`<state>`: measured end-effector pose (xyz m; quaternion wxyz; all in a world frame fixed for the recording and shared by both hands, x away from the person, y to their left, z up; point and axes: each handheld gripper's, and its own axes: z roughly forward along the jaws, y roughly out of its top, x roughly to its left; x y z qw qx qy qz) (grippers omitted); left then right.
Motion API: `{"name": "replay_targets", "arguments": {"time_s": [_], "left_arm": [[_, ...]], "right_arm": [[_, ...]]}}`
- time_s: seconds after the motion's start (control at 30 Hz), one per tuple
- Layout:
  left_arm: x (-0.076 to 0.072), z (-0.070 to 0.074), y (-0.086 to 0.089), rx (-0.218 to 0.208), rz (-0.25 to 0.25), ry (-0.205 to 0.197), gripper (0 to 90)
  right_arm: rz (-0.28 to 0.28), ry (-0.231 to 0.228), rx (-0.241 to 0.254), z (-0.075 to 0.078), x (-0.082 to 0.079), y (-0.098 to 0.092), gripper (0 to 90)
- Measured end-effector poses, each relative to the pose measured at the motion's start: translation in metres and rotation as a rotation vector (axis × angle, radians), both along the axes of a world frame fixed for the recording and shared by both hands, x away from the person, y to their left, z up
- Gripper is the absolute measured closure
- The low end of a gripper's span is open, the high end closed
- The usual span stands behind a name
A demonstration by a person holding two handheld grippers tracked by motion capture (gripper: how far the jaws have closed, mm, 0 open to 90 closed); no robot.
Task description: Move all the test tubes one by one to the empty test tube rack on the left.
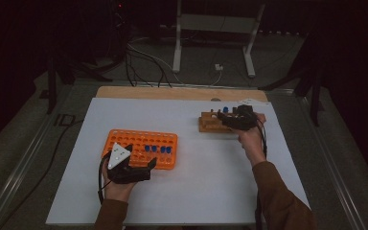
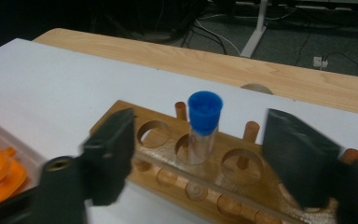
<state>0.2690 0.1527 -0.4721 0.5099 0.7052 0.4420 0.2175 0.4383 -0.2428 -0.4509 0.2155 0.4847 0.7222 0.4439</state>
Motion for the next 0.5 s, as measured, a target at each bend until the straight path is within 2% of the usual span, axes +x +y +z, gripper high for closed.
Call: {"name": "replay_targets", "arguments": {"time_s": [0.07,0.2,0.5], "left_arm": [[0.000,0.000,0.000,0.001,0.000,0.000,0.5],[0.000,-0.001,0.001,-0.001,0.002,0.003,0.5],[0.000,-0.002,-0.001,0.001,-0.004,0.009,0.5]], "right_arm": [[-0.011,-0.001,-0.016,-0.002,0.002,0.000,42.7],[-0.019,0.006,-0.011,-0.006,0.005,0.000,55.0],[0.020,0.001,-0.032,-0.011,0.006,0.008,75.1]]}}
